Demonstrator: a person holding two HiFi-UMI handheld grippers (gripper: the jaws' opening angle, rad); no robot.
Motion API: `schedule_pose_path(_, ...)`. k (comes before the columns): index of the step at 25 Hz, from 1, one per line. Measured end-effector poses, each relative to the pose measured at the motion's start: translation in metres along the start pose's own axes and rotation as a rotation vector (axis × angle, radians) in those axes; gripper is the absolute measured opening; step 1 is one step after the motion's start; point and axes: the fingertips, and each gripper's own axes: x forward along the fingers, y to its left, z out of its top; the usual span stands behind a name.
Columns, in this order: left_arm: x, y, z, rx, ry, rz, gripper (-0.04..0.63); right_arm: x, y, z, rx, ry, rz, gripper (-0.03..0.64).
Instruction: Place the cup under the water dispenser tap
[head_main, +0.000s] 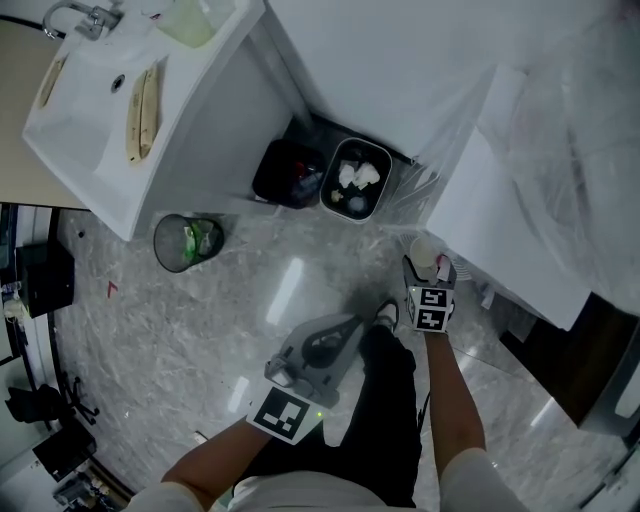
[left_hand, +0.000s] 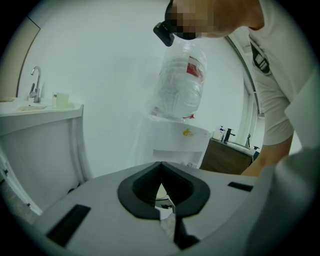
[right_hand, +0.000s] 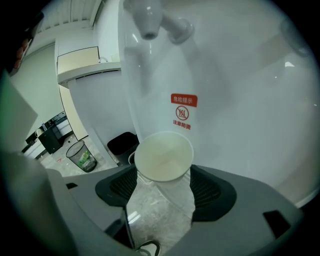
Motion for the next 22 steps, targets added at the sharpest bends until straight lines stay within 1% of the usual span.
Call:
schedule_pose_path(5,-0.018,-0.014,0.029,-0.001,-0.031,-0.006,0.006,-0.049,0.012,0.003,0.044,0.027,0.004,0.304)
schedule_pose_path(9,-0.037,-0.03,0.057,0.008,-0.044,-0.022,0.006,-0.104,0.032,0.023,0.057,0.017,0.019,0.302)
schedule_pose_path(13,-0.055,-0.049,0.092,0.022,-0.071,-0.037,0.006,-0.162,0.051,0.066,0.044,-0.019,0.031,0.302)
schedule_pose_path(18,-0.079,-0.076,0.125,0.018,-0.042,-0.017,0.006,-0.242,0.07,0.123,0.008,-0.076,0.066,0.301)
schedule_pose_path(22,-0.096,-0.096,0.141,0.027,-0.016,-0.044,0.006,-0.308,0.088,0.169,-0.004,-0.132,0.091,0.301)
